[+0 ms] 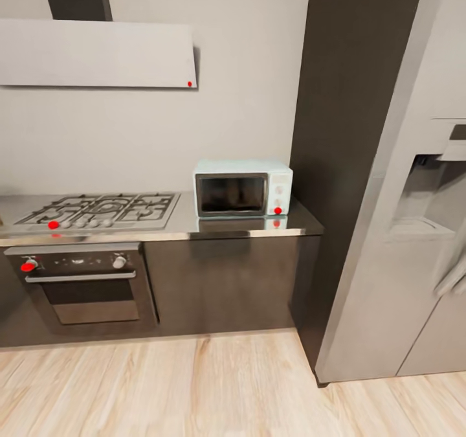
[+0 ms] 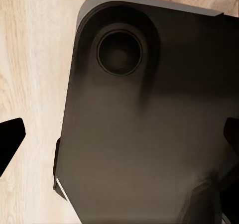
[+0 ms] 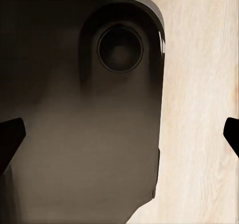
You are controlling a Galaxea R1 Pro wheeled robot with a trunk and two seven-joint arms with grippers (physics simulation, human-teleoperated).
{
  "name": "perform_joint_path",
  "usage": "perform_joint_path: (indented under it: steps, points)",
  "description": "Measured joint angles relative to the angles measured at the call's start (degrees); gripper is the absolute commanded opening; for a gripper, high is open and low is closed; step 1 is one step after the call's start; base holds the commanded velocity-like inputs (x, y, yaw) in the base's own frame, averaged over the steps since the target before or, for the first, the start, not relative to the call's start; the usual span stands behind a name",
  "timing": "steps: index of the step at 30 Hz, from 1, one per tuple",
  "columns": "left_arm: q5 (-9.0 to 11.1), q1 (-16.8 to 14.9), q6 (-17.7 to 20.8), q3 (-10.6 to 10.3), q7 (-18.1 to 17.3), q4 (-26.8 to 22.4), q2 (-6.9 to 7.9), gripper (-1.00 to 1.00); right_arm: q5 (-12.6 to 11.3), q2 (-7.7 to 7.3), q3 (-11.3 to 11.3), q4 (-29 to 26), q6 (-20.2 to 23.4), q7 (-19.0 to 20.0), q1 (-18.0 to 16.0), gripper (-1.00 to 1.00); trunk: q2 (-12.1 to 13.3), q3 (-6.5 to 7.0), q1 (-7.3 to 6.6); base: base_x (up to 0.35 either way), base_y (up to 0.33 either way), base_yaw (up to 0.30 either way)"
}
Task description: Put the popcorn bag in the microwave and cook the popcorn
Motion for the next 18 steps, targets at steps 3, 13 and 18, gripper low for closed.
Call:
perform_joint_path:
  steps: [3,13,18]
  points:
    - [-0.02,0.00,0.00,0.00,0.00,0.00,0.02,1.00,-0.01,0.00,-0.01,0.00,0.00,0.00,0.00,1.00,0.00,0.00,0.00,0.275,-0.126,0.000]
    - [-0.01,0.00,0.00,0.06,0.00,0.00,0.08,1.00,-0.01,0.00,-0.06,0.00,0.00,0.00,0.00,1.00,0.00,0.00,0.01,0.240,-0.127,0.000]
    - [0.03,0.00,0.00,0.08,0.00,-0.06,0.09,1.00,-0.01,0.06,-0.03,0.00,0.04,0.00,0.00,1.00,0.00,0.00,0.02,0.110,-0.052,0.000]
